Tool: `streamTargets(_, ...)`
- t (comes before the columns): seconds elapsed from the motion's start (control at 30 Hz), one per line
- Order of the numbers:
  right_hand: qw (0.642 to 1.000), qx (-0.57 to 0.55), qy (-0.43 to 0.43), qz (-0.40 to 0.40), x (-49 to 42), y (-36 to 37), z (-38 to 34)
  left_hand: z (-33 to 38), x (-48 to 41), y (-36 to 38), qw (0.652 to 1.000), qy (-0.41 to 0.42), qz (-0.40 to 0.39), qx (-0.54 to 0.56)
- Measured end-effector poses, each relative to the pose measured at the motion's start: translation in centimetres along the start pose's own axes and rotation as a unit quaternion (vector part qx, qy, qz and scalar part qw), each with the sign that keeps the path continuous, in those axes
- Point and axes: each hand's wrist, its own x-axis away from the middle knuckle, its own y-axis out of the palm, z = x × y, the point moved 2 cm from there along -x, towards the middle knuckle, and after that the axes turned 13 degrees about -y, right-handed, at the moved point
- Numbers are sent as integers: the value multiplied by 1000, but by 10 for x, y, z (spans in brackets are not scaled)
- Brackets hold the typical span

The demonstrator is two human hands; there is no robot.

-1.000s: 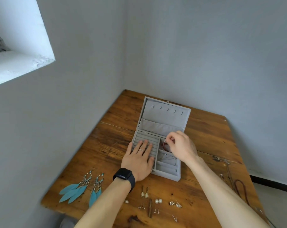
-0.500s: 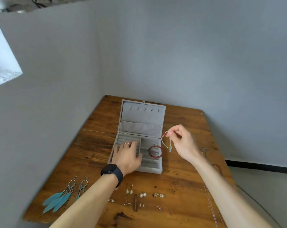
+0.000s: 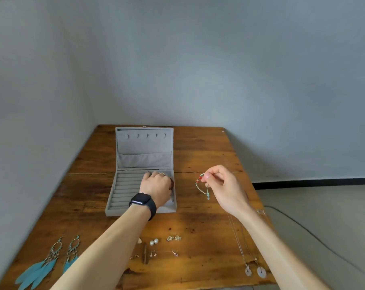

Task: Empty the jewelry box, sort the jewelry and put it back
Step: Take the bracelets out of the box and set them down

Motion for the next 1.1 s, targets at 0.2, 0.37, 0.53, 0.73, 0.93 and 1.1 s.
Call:
streamTargets(0.2, 999, 17, 33, 1, 9, -18, 17, -13, 6, -19, 970, -60, 30, 232)
streamTargets(0.37, 997, 41, 72, 8, 1, -3, 29, -33, 31, -25, 902, -89, 68, 417)
streamTargets(0.53, 994, 43, 101, -8, -21, 30, 41, -52, 59, -22, 880, -71, 75, 463)
streamTargets(0.73, 991, 36, 131, -5, -64, 59, 60, -63, 68, -19, 886, -61, 51, 457)
streamTargets(0.93, 960, 229, 156, -27, -77, 48, 99, -56, 55, -23, 897, -46, 43, 437)
streamTargets(1.1, 969, 215, 120, 2, -58, 32, 89, -37, 46, -26, 884, -22, 10, 466)
